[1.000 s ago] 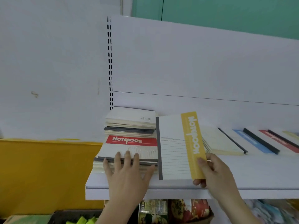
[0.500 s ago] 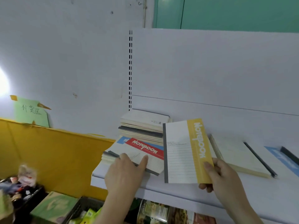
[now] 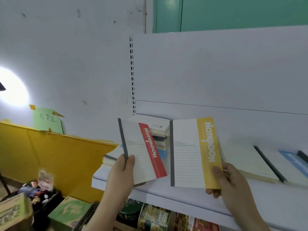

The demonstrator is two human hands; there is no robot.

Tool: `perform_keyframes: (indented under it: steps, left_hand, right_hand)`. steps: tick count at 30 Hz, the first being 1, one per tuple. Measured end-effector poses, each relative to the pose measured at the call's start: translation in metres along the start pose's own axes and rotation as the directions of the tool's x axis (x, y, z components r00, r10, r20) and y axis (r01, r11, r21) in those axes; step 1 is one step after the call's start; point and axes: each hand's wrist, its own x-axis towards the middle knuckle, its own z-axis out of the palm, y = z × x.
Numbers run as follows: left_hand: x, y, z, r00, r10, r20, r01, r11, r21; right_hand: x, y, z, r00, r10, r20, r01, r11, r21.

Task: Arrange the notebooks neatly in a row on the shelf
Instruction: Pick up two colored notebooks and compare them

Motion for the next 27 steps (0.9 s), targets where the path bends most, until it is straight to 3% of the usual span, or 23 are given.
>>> perform_keyframes:
  steps: [7, 12, 18, 22, 27]
  left_hand:
    - [-0.024, 0.023, 0.042, 0.974, 0.198, 0.109, -0.196, 0.98, -0.029]
    - [-0.045, 0.027, 0.106, 0.923, 0.229, 0.31, -0.189, 0.97, -0.156]
    - [-0.086, 0.032, 0.199, 0.851, 0.191, 0.489, -0.098, 0.973, -0.209]
    - [-0.107, 0.042, 0.249, 0.839, 0.191, 0.509, -0.09, 0.972, -0.217]
    - [-0.127, 0.054, 0.316, 0.857, 0.192, 0.478, -0.093, 0.97, -0.223]
  right_hand:
    - [-0.016, -0.003, -0.039, 0.983, 0.02, -0.183, -0.015, 0.999, 0.031]
    - [-0.041, -0.002, -0.103, 0.934, 0.043, -0.353, -0.063, 0.997, -0.046]
    - [-0.077, 0.002, -0.197, 0.822, 0.074, -0.565, -0.168, 0.979, -0.115]
    - [-0.08, 0.014, -0.265, 0.725, 0.079, -0.684, -0.209, 0.972, -0.109]
    - [-0.052, 0.043, -0.354, 0.697, 0.054, -0.715, -0.214, 0.967, -0.136]
